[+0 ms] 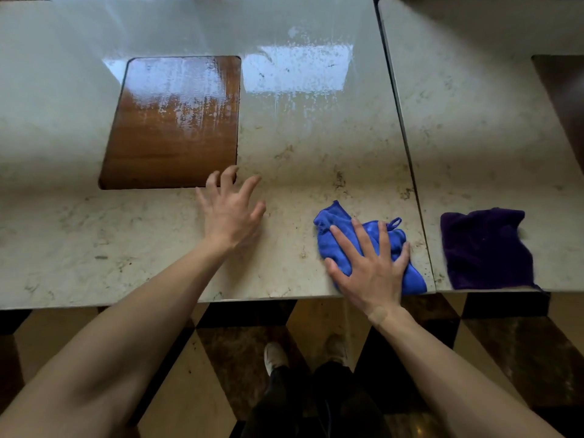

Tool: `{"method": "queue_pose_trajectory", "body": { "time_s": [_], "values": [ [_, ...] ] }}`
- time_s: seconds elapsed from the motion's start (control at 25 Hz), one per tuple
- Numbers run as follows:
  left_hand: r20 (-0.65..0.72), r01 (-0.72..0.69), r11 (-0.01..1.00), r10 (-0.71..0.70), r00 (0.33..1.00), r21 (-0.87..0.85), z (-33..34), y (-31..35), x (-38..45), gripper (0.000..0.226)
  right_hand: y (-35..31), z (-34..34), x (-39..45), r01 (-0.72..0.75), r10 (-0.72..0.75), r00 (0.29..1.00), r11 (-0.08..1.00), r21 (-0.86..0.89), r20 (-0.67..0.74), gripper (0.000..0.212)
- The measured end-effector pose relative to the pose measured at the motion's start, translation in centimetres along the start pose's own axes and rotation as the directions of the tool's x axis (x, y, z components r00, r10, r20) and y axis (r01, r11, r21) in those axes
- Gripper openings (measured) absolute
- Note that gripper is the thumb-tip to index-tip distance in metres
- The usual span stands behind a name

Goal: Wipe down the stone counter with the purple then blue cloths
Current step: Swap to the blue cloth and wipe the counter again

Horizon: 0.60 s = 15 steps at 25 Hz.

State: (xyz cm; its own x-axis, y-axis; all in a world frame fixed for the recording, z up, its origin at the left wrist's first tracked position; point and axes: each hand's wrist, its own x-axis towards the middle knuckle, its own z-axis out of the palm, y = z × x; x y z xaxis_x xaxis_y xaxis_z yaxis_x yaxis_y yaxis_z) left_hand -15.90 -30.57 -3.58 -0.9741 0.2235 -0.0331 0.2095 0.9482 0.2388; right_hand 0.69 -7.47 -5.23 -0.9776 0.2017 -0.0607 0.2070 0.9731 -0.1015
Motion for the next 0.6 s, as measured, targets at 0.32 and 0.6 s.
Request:
{"method": "queue_pose_trajectory", "body": {
  "time_s": [0.32, 0.6],
  "values": [
    [0.156, 0.093, 0.995, -0.098, 0.983, 0.035, -0.8, -5.3, 8.3, 0.058, -1.7, 0.1, 3.7, -0.147, 0.149, 0.988, 0.988, 0.035, -0.036, 0.057],
    [0.084, 0.105, 0.991, -0.113, 0.990, 0.086, -0.6, -6.4, 17.4, 0.059, -1.2, 0.0, 14.1, -0.203, 0.203, 0.979, 0.979, -0.004, 0.007, 0.059]
  ]
}}
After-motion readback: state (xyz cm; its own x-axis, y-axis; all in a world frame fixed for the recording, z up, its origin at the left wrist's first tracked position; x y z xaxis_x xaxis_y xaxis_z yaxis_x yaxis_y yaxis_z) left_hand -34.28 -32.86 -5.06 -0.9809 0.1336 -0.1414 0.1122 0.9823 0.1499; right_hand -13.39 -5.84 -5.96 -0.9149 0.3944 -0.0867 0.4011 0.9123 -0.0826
